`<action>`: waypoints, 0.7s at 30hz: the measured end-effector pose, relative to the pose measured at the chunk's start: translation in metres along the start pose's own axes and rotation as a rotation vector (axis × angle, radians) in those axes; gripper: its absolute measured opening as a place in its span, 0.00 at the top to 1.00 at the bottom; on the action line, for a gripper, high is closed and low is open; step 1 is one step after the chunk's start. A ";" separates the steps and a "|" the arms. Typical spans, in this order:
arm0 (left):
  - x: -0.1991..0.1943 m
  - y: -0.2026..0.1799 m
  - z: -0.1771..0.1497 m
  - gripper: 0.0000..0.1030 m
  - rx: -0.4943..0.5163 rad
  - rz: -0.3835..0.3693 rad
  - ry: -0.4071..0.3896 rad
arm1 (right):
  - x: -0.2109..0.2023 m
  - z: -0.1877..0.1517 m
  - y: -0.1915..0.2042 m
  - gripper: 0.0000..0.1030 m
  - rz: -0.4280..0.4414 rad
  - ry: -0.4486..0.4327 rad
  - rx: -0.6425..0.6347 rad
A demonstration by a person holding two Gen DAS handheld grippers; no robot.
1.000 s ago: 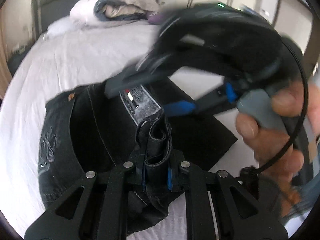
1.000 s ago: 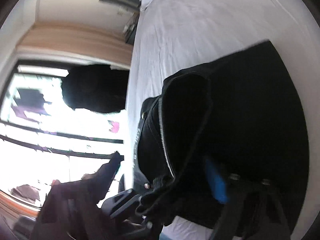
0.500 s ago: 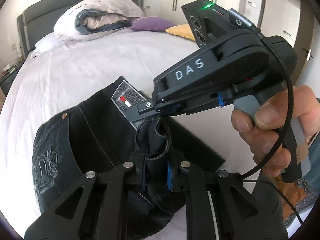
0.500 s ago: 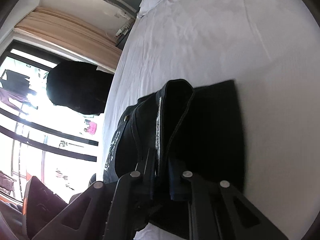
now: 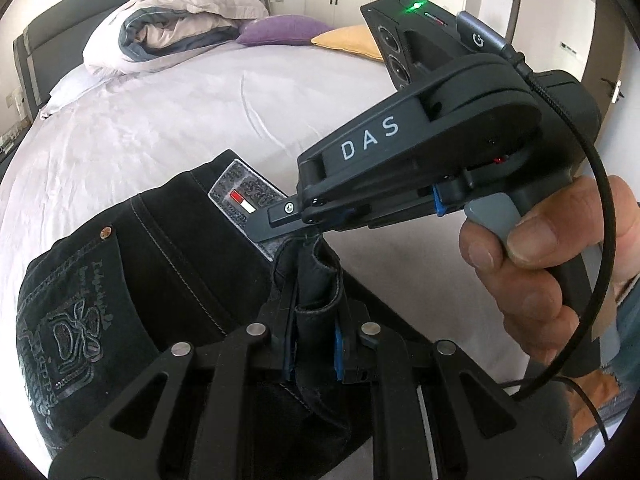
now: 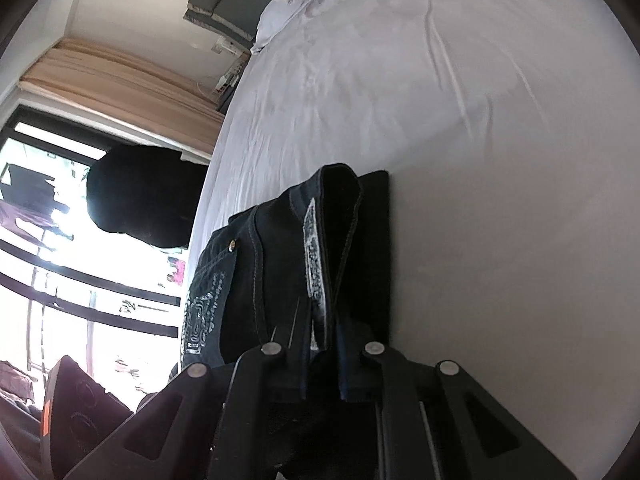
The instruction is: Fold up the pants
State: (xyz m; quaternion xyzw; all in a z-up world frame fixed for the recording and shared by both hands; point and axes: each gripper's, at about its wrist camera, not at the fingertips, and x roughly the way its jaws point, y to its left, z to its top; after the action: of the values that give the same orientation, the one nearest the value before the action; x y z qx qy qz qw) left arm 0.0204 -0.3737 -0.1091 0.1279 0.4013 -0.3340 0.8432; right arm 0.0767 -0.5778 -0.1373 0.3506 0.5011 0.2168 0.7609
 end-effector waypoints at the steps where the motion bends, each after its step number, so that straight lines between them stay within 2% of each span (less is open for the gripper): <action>1: 0.003 -0.001 0.000 0.88 0.003 -0.003 0.000 | -0.002 -0.001 -0.002 0.89 0.003 -0.003 0.004; 5: 0.004 -0.002 -0.008 0.87 0.010 -0.012 0.006 | 0.000 -0.009 -0.009 0.89 0.021 -0.013 0.031; 7: 0.010 0.000 -0.007 0.85 0.018 -0.010 0.023 | 0.003 -0.011 -0.015 0.85 0.031 -0.019 0.056; 9: 0.012 -0.004 -0.008 0.78 0.035 -0.002 0.032 | 0.008 -0.013 -0.022 0.84 0.045 -0.019 0.072; 12: 0.001 -0.005 -0.008 0.66 0.012 -0.066 0.041 | 0.005 -0.015 -0.035 0.81 0.106 -0.031 0.107; 13: -0.009 -0.003 -0.010 0.54 -0.010 -0.106 0.042 | 0.002 -0.016 -0.035 0.77 0.103 -0.040 0.113; 14: -0.023 0.000 -0.012 0.42 -0.035 -0.154 0.035 | -0.001 -0.018 -0.034 0.76 0.095 -0.048 0.112; 17: -0.072 0.022 -0.022 0.36 -0.097 -0.235 -0.012 | -0.016 -0.026 -0.028 0.65 0.032 -0.067 0.116; 20: -0.100 0.053 -0.028 0.36 -0.136 -0.207 -0.071 | -0.040 -0.035 -0.021 0.60 -0.082 -0.103 0.109; 21: -0.105 0.068 -0.028 0.36 -0.154 -0.178 -0.091 | -0.047 -0.036 -0.017 0.60 -0.082 -0.121 0.109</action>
State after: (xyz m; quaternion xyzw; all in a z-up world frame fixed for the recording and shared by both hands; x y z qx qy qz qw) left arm 0.0016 -0.2613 -0.0504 0.0111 0.3968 -0.3812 0.8349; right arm 0.0243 -0.6096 -0.1307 0.3831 0.4791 0.1364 0.7779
